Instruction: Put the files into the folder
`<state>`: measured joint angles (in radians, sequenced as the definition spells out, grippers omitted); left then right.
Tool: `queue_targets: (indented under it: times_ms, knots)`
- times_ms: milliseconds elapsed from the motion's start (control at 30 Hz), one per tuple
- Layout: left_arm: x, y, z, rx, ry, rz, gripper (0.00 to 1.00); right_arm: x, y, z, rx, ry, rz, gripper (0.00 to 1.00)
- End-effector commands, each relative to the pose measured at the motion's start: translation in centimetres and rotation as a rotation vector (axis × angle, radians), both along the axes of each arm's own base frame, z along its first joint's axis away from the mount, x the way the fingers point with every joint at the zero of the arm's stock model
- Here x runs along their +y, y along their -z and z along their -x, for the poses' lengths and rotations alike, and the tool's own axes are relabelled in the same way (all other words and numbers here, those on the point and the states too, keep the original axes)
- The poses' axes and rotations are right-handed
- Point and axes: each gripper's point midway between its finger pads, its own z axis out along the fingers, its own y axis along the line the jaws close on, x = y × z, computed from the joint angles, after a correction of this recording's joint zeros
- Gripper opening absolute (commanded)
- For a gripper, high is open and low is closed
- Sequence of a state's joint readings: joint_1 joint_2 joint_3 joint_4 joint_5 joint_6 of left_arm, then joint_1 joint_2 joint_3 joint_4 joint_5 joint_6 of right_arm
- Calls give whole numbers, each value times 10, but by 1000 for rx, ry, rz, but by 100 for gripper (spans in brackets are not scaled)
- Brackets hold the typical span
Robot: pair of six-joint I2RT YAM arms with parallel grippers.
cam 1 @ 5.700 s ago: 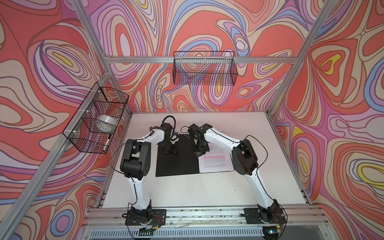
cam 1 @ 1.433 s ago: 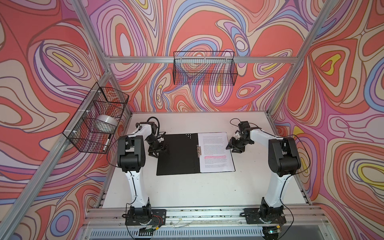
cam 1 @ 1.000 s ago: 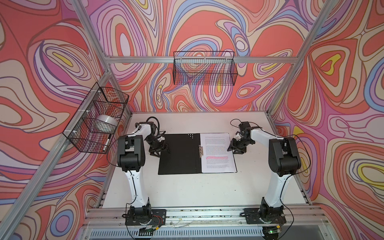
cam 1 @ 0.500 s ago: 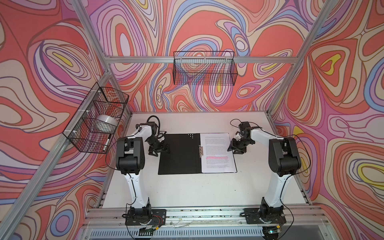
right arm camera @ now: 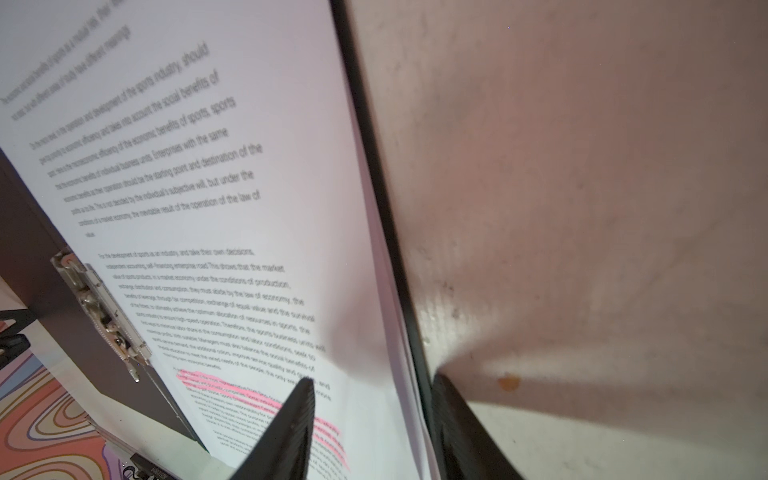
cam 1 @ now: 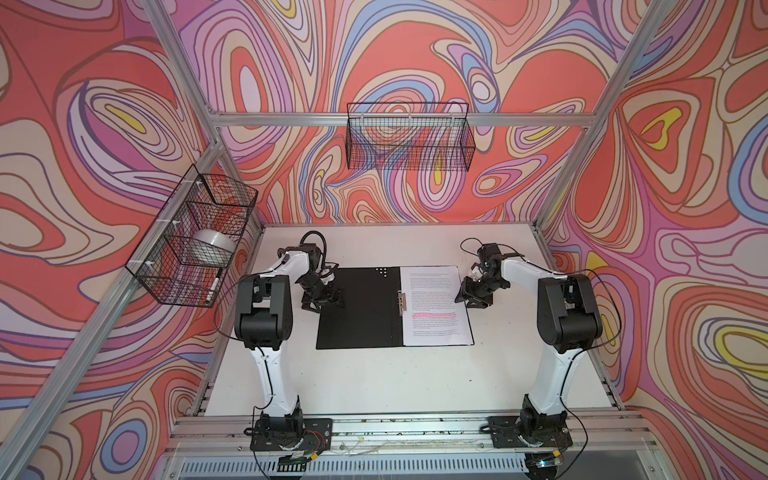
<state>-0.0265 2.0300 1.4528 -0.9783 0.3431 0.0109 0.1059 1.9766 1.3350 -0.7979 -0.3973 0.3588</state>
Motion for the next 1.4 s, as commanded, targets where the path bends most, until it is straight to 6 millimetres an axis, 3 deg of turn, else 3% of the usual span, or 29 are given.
queue_targets:
  times_ms: [0,133,533,1200,1367]
  knots:
    - [-15,18,21,106,5,74,87,-2,21,19,77,-3,24,48]
    - [-25,17,24,130,-5,140,86,-2,25,20,88,-4,19,48]
    - [-56,-26,17,43,34,362,84,-2,26,24,111,-19,21,47]
    - [-67,-59,17,-37,64,473,83,1,27,26,125,-28,1,47]
    - [-69,-59,19,-25,63,492,82,2,28,26,128,-31,-1,47]
